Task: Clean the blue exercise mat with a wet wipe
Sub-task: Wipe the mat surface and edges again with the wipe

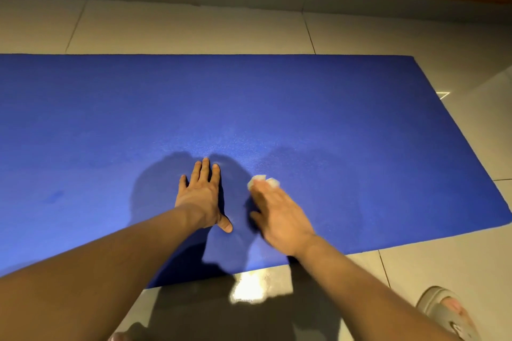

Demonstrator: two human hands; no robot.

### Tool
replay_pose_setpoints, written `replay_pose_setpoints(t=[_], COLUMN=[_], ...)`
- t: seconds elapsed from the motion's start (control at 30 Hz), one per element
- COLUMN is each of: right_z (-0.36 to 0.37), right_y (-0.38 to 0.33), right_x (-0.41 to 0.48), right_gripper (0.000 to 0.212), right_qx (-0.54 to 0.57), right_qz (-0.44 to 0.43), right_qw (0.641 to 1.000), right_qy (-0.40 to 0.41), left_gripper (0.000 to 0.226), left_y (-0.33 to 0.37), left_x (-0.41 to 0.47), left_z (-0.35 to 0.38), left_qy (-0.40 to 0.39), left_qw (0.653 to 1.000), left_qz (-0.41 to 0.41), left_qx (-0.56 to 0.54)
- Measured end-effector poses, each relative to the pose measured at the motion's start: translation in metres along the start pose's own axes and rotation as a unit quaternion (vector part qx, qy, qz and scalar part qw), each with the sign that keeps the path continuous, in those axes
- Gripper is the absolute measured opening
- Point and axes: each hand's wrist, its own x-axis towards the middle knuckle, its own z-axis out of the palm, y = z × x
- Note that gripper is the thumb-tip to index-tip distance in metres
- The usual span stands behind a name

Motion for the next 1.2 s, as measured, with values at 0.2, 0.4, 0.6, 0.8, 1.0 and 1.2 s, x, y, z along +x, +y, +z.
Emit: replay_pose_setpoints(t=[0.2, 0.4, 0.6, 0.8, 1.0, 1.2], right_z=[-0.003, 0.019, -0.002, -0.008, -0.048, -0.027], right_y=[0.041, -0.059, 0.025, 0.03, 0.028, 0.03], right_x=[-0.02, 0.002, -0.035, -0.027, -0.011, -0.021], right_gripper=[0.068, 0.07, 0.063, 0.065, 0.063, 0.056], right_qx=[-0.007, -0.008, 0.021, 0.0, 0.002, 0.098], right_qz=[0.226, 0.158, 0.097, 0.217, 0.249, 0.252], right_qw=[0.973, 0.987, 0.995, 0.975, 0.947, 0.957], right_qy=[0.051, 0.024, 0.031, -0.036, -0.202, -0.103], left_gripper=[0.162, 0.163, 0.16, 0.153, 0.098, 0.132], left_y=[0.003, 0.004, 0.004, 0.007, 0.018, -0.003], left_x=[0.0, 0.003, -0.001, -0.008, -0.05, -0.081], left_z=[-0.001, -0.001, -0.002, -0.004, 0.015, 0.019], left_qy=[-0.004, -0.006, -0.008, 0.0, 0.016, -0.083], left_qw=[1.0, 1.0, 1.0, 0.999, 0.997, 0.98], left_qz=[-0.007, -0.011, -0.01, -0.014, -0.018, 0.059], left_qx=[0.008, 0.01, 0.02, 0.048, 0.074, 0.174])
